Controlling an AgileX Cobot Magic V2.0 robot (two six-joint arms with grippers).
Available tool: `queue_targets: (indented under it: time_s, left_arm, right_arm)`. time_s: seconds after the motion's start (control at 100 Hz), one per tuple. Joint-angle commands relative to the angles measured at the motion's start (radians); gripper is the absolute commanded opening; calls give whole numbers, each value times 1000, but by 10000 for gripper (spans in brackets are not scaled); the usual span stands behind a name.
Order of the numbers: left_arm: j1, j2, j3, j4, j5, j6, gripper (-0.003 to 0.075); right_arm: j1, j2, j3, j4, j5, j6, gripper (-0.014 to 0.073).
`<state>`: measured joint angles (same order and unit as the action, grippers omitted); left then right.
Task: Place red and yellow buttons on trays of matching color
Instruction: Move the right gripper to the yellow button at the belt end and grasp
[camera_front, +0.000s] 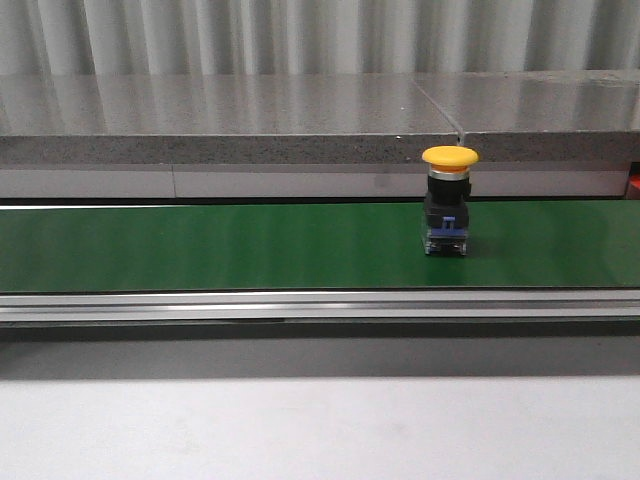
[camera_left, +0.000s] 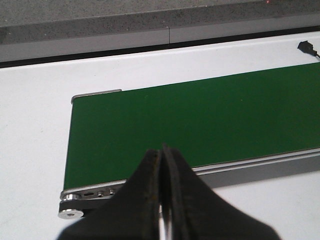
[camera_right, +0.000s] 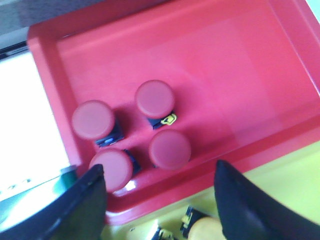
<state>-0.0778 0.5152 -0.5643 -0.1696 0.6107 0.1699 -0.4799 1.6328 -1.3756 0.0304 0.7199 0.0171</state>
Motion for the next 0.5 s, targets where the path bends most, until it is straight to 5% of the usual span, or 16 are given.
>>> queue_targets:
  time_s: [0.0,0.49]
  left_arm:
    - [-7,4,-27,-17,-73,1,-20]
    - [-7,4,-27,-17,-73,1,-20]
  right_arm:
    - [12,-95,8,-10,-34,-4,476]
    - [138,-389,195,-13,57,-4,475]
